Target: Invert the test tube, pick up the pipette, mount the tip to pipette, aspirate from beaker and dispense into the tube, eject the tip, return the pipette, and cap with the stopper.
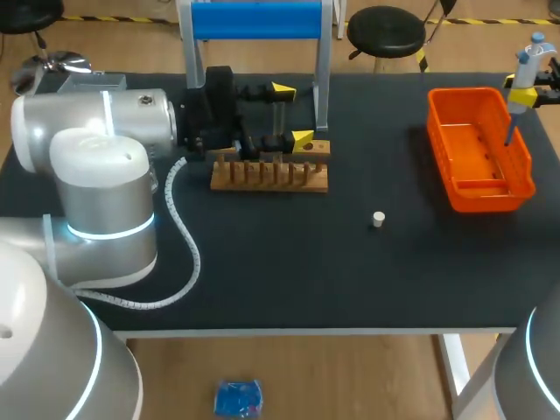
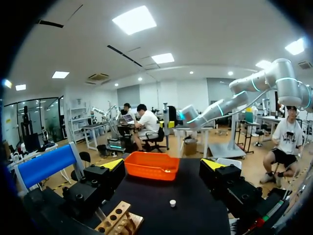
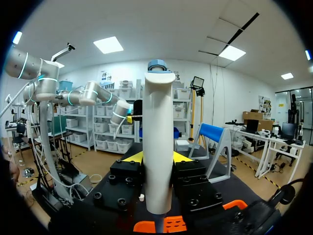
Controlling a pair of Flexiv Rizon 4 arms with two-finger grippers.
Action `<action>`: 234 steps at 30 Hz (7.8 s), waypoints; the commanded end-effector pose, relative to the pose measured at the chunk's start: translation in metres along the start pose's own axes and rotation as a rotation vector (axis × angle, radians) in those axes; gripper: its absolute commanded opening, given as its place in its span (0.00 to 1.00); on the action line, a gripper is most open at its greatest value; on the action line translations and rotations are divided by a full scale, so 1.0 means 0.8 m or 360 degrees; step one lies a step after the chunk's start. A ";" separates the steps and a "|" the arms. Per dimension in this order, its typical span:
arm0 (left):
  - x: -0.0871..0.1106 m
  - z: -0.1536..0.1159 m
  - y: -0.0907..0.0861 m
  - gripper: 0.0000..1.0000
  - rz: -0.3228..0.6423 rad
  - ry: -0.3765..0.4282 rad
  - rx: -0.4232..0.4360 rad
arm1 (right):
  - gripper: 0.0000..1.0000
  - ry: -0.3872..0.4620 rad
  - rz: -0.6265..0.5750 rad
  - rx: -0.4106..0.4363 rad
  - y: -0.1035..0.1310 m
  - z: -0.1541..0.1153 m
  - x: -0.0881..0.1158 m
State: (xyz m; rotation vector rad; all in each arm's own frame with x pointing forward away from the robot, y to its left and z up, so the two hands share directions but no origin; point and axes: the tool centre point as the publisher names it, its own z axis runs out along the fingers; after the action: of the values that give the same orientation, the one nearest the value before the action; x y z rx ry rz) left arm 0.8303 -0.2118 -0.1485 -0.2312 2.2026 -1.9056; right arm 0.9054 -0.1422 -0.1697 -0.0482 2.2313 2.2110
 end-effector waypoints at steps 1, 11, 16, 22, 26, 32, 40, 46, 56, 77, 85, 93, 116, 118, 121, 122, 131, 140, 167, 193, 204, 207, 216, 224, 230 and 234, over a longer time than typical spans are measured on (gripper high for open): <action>0.001 -0.001 0.001 1.00 0.0002 -0.0001 0.0004 | 0.00 0.0000 0.0000 0.0006 0.001 0.000 0.000; 0.001 -0.001 0.001 1.00 0.0002 -0.0001 0.0004 | 0.00 -0.0052 -0.0026 -0.0164 0.041 0.001 0.041; 0.001 -0.001 0.001 1.00 0.0002 -0.0001 0.0004 | 0.00 0.0021 -0.0010 -0.0268 0.058 0.031 0.065; 0.001 -0.001 0.001 1.00 0.0002 -0.0001 0.0004 | 0.00 0.0149 0.0015 -0.0366 0.062 0.081 0.084; 0.001 -0.001 0.001 1.00 0.0002 -0.0001 0.0004 | 0.00 0.0226 0.0016 -0.0368 0.060 0.113 0.094; 0.001 -0.001 0.001 1.00 0.0002 -0.0001 0.0004 | 0.00 0.0301 -0.0013 -0.0310 0.051 0.153 0.108; 0.001 -0.001 0.001 1.00 0.0002 -0.0001 0.0004 | 0.00 0.0371 0.0031 -0.0269 0.029 0.207 0.124; 0.001 -0.001 0.001 1.00 0.0002 -0.0001 0.0004 | 0.00 0.0377 0.0063 -0.0269 0.020 0.228 0.128; 0.001 -0.001 0.001 1.00 0.0002 -0.0001 0.0004 | 0.00 0.0377 0.0063 -0.0269 0.020 0.228 0.128; 0.001 -0.001 0.001 1.00 0.0002 -0.0001 0.0004 | 0.00 0.0502 0.0014 -0.0250 0.005 0.321 0.107; 0.001 -0.001 0.001 1.00 0.0002 -0.0001 0.0004 | 0.00 0.0489 -0.0011 -0.0288 0.006 0.369 0.098; 0.001 -0.001 0.001 1.00 0.0002 -0.0001 0.0004 | 0.00 0.0465 -0.0012 -0.0228 -0.007 0.399 0.097; 0.001 -0.001 0.001 1.00 0.0002 -0.0001 0.0004 | 0.00 0.0292 -0.0026 -0.0332 -0.010 0.442 0.108; 0.001 -0.001 0.001 1.00 0.0002 -0.0001 0.0004 | 0.00 0.0292 -0.0028 -0.0332 -0.009 0.444 0.107; 0.001 -0.001 0.001 1.00 0.0002 -0.0001 0.0004 | 0.00 0.0291 -0.0032 -0.0336 -0.006 0.447 0.106; 0.001 -0.001 0.001 1.00 0.0002 -0.0001 0.0004 | 0.00 0.0290 -0.0034 -0.0338 -0.005 0.448 0.106; 0.001 -0.001 0.001 1.00 0.0002 -0.0001 0.0004 | 0.00 0.0277 -0.0037 -0.0330 -0.006 0.450 0.104; 0.001 -0.001 0.001 1.00 0.0002 -0.0001 0.0004 | 0.00 0.0268 -0.0032 -0.0323 -0.005 0.456 0.103; 0.001 -0.001 0.001 0.00 0.0002 -0.0001 0.0004 | 0.27 0.0280 -0.0033 -0.0331 -0.003 0.459 0.102; 0.001 -0.001 0.001 0.00 0.0002 -0.0001 0.0004 | 1.00 0.0165 -0.0064 0.0017 0.008 0.354 0.073; 0.001 -0.001 0.001 0.00 0.0002 -0.0001 0.0004 | 1.00 -0.0140 -0.0039 0.0256 0.026 0.309 -0.024; 0.001 -0.001 0.001 0.00 0.0002 -0.0001 0.0004 | 1.00 -0.0196 -0.0021 0.0296 0.031 0.314 -0.053; 0.001 -0.001 0.001 0.00 0.0002 -0.0001 0.0004 | 1.00 -0.0308 0.0017 0.0440 0.024 0.353 -0.116; 0.001 -0.001 0.001 0.00 0.0002 -0.0001 0.0004 | 1.00 -0.0374 0.0025 0.0564 0.013 0.376 -0.148; 0.001 -0.001 0.001 0.00 0.0002 -0.0001 0.0004 | 1.00 -0.0401 0.0002 0.0593 0.011 0.378 -0.167; 0.001 -0.001 0.001 0.00 0.0002 -0.0001 0.0004 | 1.00 -0.0431 -0.0011 0.0616 0.012 0.374 -0.182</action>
State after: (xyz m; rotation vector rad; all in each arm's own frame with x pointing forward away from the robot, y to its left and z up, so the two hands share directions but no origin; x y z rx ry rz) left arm 0.8288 -0.2108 -0.1490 -0.2335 2.1994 -1.9058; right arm 1.0368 0.1583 -0.1606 0.2305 2.4255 1.6334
